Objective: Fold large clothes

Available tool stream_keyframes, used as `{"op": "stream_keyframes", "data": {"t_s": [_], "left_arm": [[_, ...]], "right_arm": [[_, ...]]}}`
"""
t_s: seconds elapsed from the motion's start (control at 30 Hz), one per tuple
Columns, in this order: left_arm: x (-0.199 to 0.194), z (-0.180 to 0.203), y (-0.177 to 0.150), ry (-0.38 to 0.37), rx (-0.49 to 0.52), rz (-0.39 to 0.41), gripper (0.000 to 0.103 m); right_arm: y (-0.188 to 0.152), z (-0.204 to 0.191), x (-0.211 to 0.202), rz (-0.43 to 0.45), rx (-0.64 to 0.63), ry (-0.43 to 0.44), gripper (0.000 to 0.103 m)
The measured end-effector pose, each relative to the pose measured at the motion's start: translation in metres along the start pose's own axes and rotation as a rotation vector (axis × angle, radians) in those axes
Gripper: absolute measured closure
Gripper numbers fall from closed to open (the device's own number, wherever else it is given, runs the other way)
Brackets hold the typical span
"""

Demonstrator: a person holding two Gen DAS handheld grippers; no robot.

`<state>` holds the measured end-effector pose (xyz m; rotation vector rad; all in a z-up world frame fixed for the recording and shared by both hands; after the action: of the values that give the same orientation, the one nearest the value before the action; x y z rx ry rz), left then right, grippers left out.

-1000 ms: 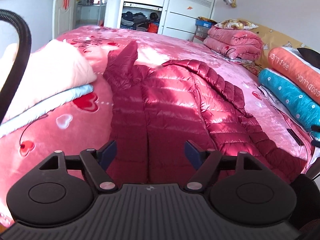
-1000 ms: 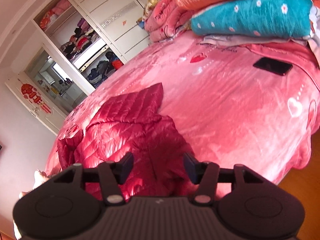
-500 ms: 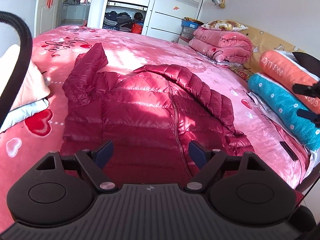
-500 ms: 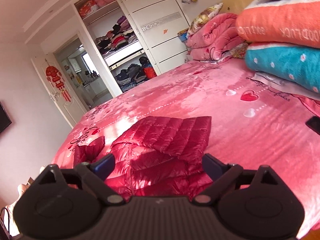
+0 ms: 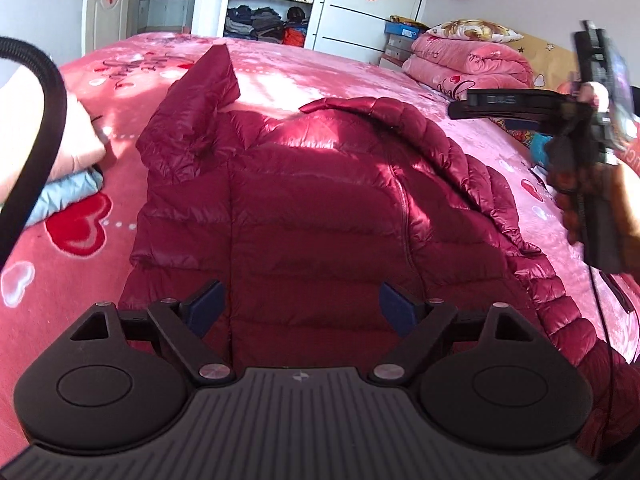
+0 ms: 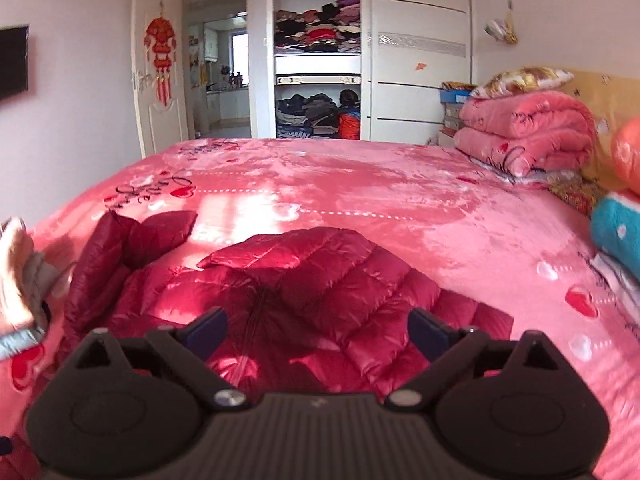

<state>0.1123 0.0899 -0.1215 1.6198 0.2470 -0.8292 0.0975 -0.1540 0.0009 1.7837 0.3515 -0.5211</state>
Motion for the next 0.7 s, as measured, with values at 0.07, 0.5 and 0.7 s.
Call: {"op": "stream_keyframes", "data": {"t_s": [0.07,0.5,0.7], "left_arm": [[0.002,-0.003,-0.003,-0.007,-0.017,-0.008,0.000],[0.005,-0.014,-0.016,-0.031,-0.114,-0.052,0.000],[0.005,-0.007,-0.019,-0.037,-0.108,-0.070,0.000]], "right_arm": [[-0.001,-0.011,0.022,0.009,-0.078,-0.012,0.006],[-0.007,-0.041,0.126,0.021,-0.314,-0.077,0.018],[-0.017,-0.029,0.146,0.002,-0.327,-0.147,0.065]]}}
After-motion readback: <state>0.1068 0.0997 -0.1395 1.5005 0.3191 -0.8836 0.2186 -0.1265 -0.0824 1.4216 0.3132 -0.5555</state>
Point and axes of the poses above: each gripper's, at about its wrist camera, not at the fingertips, and x roughly the way its jaws point, z to its right, y to its top, the point moved 7 cm from there along x, roughly the way its jaws point, and after that the axes turned 15 degrees about x, right-handed, at the moved point
